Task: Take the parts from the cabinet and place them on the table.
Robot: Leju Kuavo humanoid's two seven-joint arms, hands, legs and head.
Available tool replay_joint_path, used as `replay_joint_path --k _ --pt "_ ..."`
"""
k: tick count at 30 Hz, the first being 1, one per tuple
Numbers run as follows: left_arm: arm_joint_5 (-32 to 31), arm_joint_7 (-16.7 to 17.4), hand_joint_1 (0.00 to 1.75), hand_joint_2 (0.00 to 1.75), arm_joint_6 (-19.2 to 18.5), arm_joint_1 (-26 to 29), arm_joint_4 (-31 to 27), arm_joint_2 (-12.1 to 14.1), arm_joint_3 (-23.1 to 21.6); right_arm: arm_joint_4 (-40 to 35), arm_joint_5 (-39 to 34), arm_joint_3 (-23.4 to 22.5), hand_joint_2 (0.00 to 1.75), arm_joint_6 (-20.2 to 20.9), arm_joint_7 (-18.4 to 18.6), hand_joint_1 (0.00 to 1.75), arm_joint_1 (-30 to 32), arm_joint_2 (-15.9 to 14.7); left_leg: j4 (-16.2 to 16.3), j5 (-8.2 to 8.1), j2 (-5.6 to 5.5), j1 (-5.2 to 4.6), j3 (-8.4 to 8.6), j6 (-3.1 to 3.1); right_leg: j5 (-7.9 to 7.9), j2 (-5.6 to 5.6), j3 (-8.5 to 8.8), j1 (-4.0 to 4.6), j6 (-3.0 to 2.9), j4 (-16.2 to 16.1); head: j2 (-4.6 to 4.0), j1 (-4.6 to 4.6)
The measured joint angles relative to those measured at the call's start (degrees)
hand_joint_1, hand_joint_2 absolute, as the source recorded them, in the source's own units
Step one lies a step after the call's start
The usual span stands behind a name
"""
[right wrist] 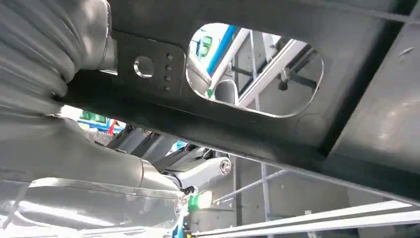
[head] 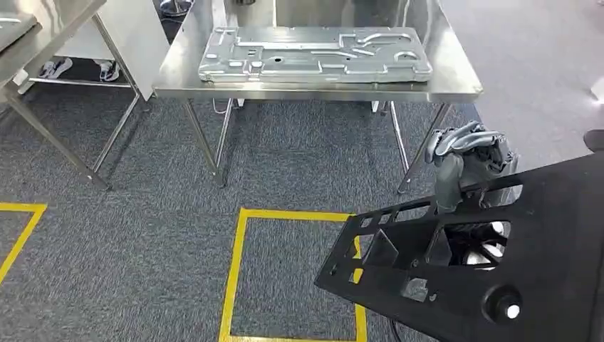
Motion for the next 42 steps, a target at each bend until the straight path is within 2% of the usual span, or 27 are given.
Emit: replay_joint_path --k 4,6,7,9,10,11,12,14,15,16,17,18,20,22,25,26,27,28,30,31,32,33,36,37,40,41,42 --pt "0.0 -0.2 0.00 1.75 0.0 -0.1 0.0 0.0 0.0 0.0 0.0 0.0 1.75 0.0 0.0 1.75 0.0 0.1 -1.5 -1.34 -0.17 -0.49 0.60 1.39 0.12 0.22 0.11 0.17 1.45 0.3 0.00 -0.02" --pt "0.0 -0.3 0.00 1.75 0.0 -0.1 0.0 0.0 0.0 -0.1 0.0 0.0 1.75 0.0 0.0 1.75 0.0 0.1 -2.2 -1.41 -0.29 -0.01 2.11 1.98 -0.64 0.14 -0.14 0.07 2.03 2.1 0.00 0.15" --pt "0.0 -0.3 0.00 1.75 0.0 -0.2 0.0 0.0 0.0 -0.2 0.0 0.0 1.75 0.0 0.0 1.75 -0.3 0.1 -2.3 -1.65 -0.28 0.03 2.52 2.30 -2.00 0.00 -1.95 0.00 2.26 5.2 0.02 0.44" --pt "-0.1 -0.4 0.00 1.75 0.0 -0.3 0.0 0.0 0.0 -0.2 -0.1 0.0 1.75 0.0 0.0 1.75 -0.1 0.1 -2.3 -2.21 -0.31 0.02 2.91 2.48 -5.59 -0.06 -8.14 -0.35 2.64 14.7 0.00 0.39" --pt "-0.1 -0.4 0.00 1.75 0.0 -0.2 0.0 0.0 0.0 -0.2 -0.1 0.0 1.75 0.0 0.0 1.75 0.1 0.1 -2.3 -2.51 -0.35 0.01 3.14 2.46 -6.39 -0.08 -10.63 -0.45 2.85 17.9 0.00 0.35" --pt "-0.1 -0.4 0.00 1.75 0.0 -0.1 0.0 0.0 0.0 -0.2 -0.1 0.0 1.75 0.0 0.0 1.75 0.2 0.1 -2.3 -2.82 -0.36 0.01 3.51 2.40 -5.77 -0.13 -12.02 -0.54 2.95 18.7 0.00 0.39" --pt "-0.1 -0.5 0.00 1.75 0.0 -0.1 0.0 0.0 0.0 -0.2 -0.1 0.0 1.75 0.0 0.0 1.75 0.2 0.1 -2.3 -3.21 -0.37 0.02 4.02 2.31 -3.71 -0.19 -11.97 -0.59 2.84 17.0 0.00 0.37" --pt "-0.1 -0.5 0.00 1.75 0.0 0.0 0.0 0.0 0.0 -0.2 -0.1 0.0 1.75 0.0 0.0 1.75 0.2 0.1 -2.3 -4.19 -0.38 0.02 5.54 1.96 3.59 -0.31 -8.51 -0.56 2.55 6.9 0.00 0.39" --pt "-0.1 -0.5 0.00 1.75 -0.1 0.0 0.0 0.0 0.0 -0.2 -0.1 -0.1 1.75 -0.1 0.0 1.75 0.1 0.1 -2.3 -4.69 -0.38 0.02 6.11 1.74 6.44 -0.52 -6.86 -0.46 2.27 2.1 0.00 0.41" --pt "-0.2 -0.5 0.00 1.75 -0.1 -0.1 0.0 0.0 0.0 -0.2 -0.1 -0.2 1.75 -0.1 0.0 1.75 0.2 0.1 -2.3 -4.97 -0.38 -0.09 6.34 1.39 4.05 -0.73 -6.76 -0.09 2.10 1.7 0.00 0.20" --pt "-0.2 -0.6 0.00 1.75 -0.1 -0.2 0.0 0.0 0.0 -0.2 -0.1 -0.2 1.75 -0.1 0.0 1.75 0.1 0.1 -2.5 -5.22 -0.35 -0.09 6.18 0.97 2.66 -0.85 -6.78 0.17 1.53 1.6 0.02 0.22" --pt "-0.3 -0.6 0.00 1.75 -0.1 -0.2 0.0 0.0 0.0 -0.2 -0.1 -0.2 1.75 -0.1 0.0 1.75 0.2 0.1 -2.9 -5.53 -0.21 -0.14 6.25 0.52 4.03 -0.75 -6.57 0.21 1.03 1.2 0.00 0.39" --pt "-0.5 -0.7 0.00 1.75 -0.1 -0.1 0.0 0.1 0.0 -0.2 -0.2 -0.4 1.75 -0.1 -0.1 1.75 0.2 0.1 -2.0 -5.35 -0.12 -0.32 7.40 -0.16 4.27 -0.45 -5.56 -0.13 0.45 1.0 0.00 0.13" --pt "-0.5 -0.7 0.00 1.75 -0.1 -0.3 0.0 0.2 0.0 -0.4 -0.2 -0.5 1.75 -0.1 -0.2 1.75 0.1 0.1 2.1 -6.81 -0.16 -0.08 5.64 -0.35 3.87 -0.60 -4.51 -0.30 -0.28 0.6 0.00 0.00" --pt "-0.6 -0.7 0.00 1.75 -0.2 -0.2 0.0 0.2 0.0 -0.5 -0.2 -0.5 1.75 -0.1 -0.2 1.75 0.5 0.1 14.3 -12.24 -0.15 0.05 -2.22 -1.00 2.92 -0.50 -3.79 -0.04 -0.73 0.7 0.00 -0.11" --pt "-0.6 -0.7 0.00 1.75 -0.3 -0.1 0.0 0.3 0.0 -0.5 -0.2 -0.5 1.75 -0.1 -0.2 1.75 0.7 0.1 16.0 -12.72 -0.16 0.04 -4.05 -0.98 2.54 -0.36 -3.36 0.03 -0.73 0.7 0.00 -0.20" --pt "-0.6 -0.7 0.00 1.75 -0.3 0.0 0.0 0.3 0.0 -0.5 -0.2 -0.5 1.75 -0.1 -0.2 1.75 0.8 0.1 14.7 -11.46 -0.16 0.04 -4.35 -0.90 2.14 -0.20 -2.81 0.06 -0.67 0.7 0.00 -0.13" --pt "-0.7 -0.7 0.00 1.75 -0.3 0.0 0.0 0.3 0.0 -0.5 -0.2 -0.5 1.75 -0.1 -0.2 1.75 0.8 0.1 11.4 -8.89 -0.16 0.04 -3.58 -0.76 1.69 -0.12 -2.17 0.07 -0.59 0.7 0.00 -0.18" --pt "-0.9 -0.7 0.00 1.75 -0.4 0.0 0.0 0.3 0.0 -0.7 -0.2 -0.5 1.75 -0.1 -0.2 1.75 0.8 0.1 1.7 -1.72 -0.15 -0.02 -0.48 0.09 0.70 -0.13 -0.73 0.11 -0.32 0.7 0.00 -0.15" --pt "-1.0 -0.7 0.00 1.75 -0.5 0.1 0.0 0.3 0.0 -0.7 -0.2 -0.5 1.75 -0.1 -0.2 1.75 0.9 0.1 -0.2 -0.89 -0.19 -0.38 -0.09 0.39 0.24 -0.09 -0.10 0.23 0.00 0.7 0.00 -0.04" --pt "-1.1 -0.7 0.00 1.75 -0.5 0.0 0.0 0.3 0.0 -0.7 -0.2 -0.5 1.75 -0.1 -0.2 1.75 0.9 0.1 -0.5 -2.99 -0.24 -0.60 -0.02 0.64 0.00 0.03 -0.26 0.22 0.39 0.7 0.00 -0.07" --pt "-1.1 -0.7 0.00 1.75 -0.6 0.0 0.0 0.3 0.0 -0.7 -0.2 -0.5 1.75 -0.1 -0.2 1.75 0.9 0.1 -0.6 -1.50 -0.18 -0.64 0.31 1.05 -0.28 0.06 -0.26 0.19 0.83 0.6 0.00 -0.06" --pt "-1.1 -0.7 0.00 1.75 -0.6 0.1 0.0 0.4 0.0 -1.0 -0.2 -0.6 1.75 -0.2 -0.2 1.75 1.0 0.1 -1.4 -1.18 -0.33 -0.18 1.37 1.91 -0.38 -0.02 -0.30 0.08 1.75 2.5 0.02 -0.11" --pt "-1.1 -0.7 0.00 1.75 -0.6 0.0 0.0 0.4 0.0 -1.1 -0.2 -0.7 1.75 -0.3 -0.2 1.75 0.8 0.1 -1.5 -1.35 -0.33 -0.16 1.72 2.18 -0.91 -0.12 -1.44 0.08 1.99 4.8 0.00 0.20" --pt "-1.1 -0.6 0.00 1.75 -0.6 -0.2 0.0 0.5 0.0 -1.1 -0.2 -0.8 1.75 -0.5 -0.3 1.75 1.2 0.2 -1.5 -2.08 -0.40 -0.15 2.22 2.56 -6.11 -0.15 -9.21 -0.33 2.69 16.8 0.00 0.29" --pt "-1.1 -0.5 0.00 1.75 -0.5 -0.1 0.0 0.5 0.0 -1.1 -0.1 -0.8 1.75 -0.5 -0.3 1.75 1.2 0.2 -1.5 -2.40 -0.42 -0.15 2.48 2.53 -6.53 -0.16 -11.11 -0.45 2.98 18.9 0.02 0.24" --pt "-1.1 -0.5 0.00 1.75 -0.5 -0.1 0.0 0.5 0.0 -1.1 -0.1 -0.8 1.75 -0.5 -0.3 1.75 1.2 0.2 -1.5 -2.76 -0.46 -0.15 2.91 2.46 -5.36 -0.18 -11.80 -0.55 3.07 18.5 0.00 0.26"
